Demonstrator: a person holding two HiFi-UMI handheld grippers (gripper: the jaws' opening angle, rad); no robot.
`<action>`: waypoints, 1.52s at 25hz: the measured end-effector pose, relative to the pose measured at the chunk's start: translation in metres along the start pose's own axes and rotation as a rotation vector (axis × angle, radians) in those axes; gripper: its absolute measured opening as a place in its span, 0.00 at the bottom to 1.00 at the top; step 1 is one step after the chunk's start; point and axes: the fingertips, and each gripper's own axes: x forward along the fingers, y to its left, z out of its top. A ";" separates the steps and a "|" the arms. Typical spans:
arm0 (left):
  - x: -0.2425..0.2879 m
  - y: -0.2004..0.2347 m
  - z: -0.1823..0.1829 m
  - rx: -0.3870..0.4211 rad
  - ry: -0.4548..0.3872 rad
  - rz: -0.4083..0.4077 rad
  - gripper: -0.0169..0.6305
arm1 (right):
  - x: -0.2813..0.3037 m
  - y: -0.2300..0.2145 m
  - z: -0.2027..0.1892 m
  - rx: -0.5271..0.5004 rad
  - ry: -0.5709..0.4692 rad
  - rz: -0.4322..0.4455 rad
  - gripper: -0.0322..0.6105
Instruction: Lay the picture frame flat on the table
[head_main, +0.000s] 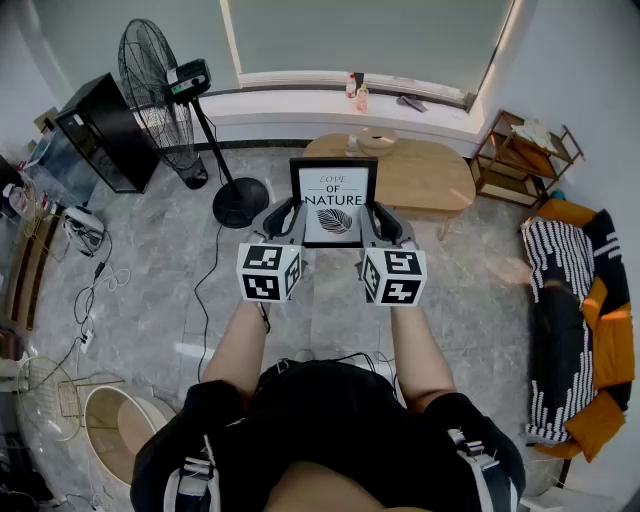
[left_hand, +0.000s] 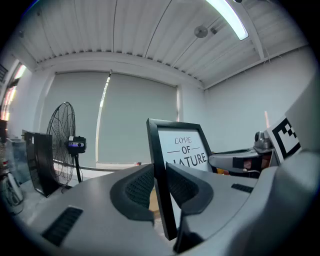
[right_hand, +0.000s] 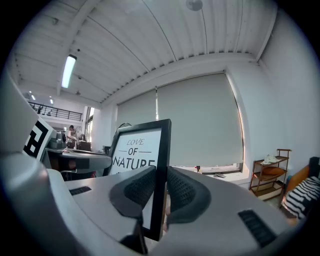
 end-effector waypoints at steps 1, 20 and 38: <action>-0.003 0.000 0.000 0.004 0.000 0.000 0.16 | -0.002 0.002 -0.001 0.004 0.001 0.001 0.19; -0.008 0.019 0.004 -0.022 -0.025 0.025 0.15 | 0.002 0.020 0.008 -0.043 -0.006 -0.041 0.19; -0.035 0.103 -0.010 0.015 -0.036 -0.064 0.15 | 0.039 0.102 -0.007 -0.020 -0.007 -0.121 0.19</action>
